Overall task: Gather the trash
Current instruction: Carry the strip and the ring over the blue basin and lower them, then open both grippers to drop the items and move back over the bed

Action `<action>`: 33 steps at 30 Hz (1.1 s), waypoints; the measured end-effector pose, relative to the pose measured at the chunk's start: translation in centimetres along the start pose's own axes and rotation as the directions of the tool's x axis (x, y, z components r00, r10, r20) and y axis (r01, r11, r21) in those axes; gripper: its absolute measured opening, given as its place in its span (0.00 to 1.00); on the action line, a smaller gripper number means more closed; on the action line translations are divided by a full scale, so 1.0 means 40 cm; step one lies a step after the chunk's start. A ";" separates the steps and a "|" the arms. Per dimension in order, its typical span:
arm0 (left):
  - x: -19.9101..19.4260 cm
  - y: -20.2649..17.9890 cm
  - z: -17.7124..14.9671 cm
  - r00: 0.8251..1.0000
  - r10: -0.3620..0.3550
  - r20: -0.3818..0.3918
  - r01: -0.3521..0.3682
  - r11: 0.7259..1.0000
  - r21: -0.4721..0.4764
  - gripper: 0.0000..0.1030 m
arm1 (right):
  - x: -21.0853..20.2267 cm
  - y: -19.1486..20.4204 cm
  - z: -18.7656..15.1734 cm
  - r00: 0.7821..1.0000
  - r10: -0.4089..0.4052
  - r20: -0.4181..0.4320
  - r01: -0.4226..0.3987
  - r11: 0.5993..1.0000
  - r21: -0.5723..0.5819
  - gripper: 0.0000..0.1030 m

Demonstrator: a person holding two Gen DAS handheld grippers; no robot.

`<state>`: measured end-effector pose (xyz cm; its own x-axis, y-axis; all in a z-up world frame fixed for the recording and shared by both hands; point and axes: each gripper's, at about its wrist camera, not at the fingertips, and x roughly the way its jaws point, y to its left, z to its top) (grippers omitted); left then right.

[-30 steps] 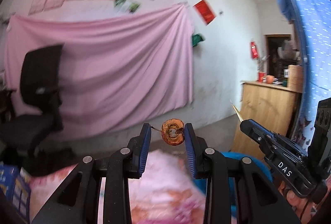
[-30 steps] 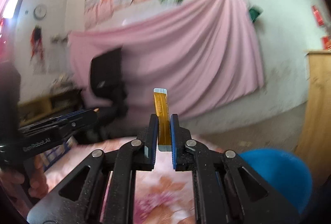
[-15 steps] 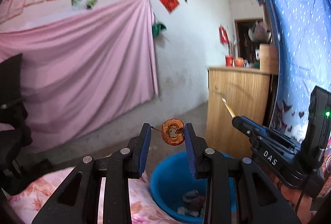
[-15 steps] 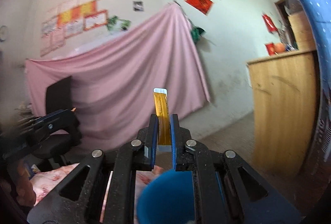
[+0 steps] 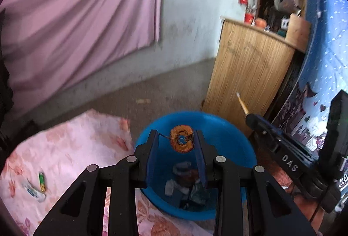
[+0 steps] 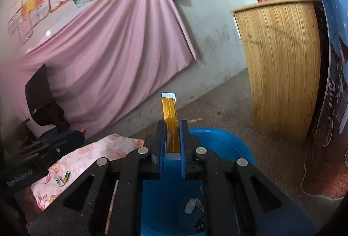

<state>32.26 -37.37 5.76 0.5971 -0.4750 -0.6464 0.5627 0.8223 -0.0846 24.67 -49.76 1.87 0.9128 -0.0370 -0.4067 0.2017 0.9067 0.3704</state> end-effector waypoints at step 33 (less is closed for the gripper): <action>-0.178 0.198 -0.092 0.952 0.194 0.235 -0.138 0.963 -0.232 0.97 | -0.013 0.077 -0.006 0.997 0.020 0.072 -0.016 0.998 -0.064 0.92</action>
<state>30.37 -26.31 6.89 0.8122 -0.3668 -0.4537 0.3263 0.9302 -0.1680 24.75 -46.85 3.04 0.9400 -0.0490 -0.3375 0.1644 0.9322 0.3224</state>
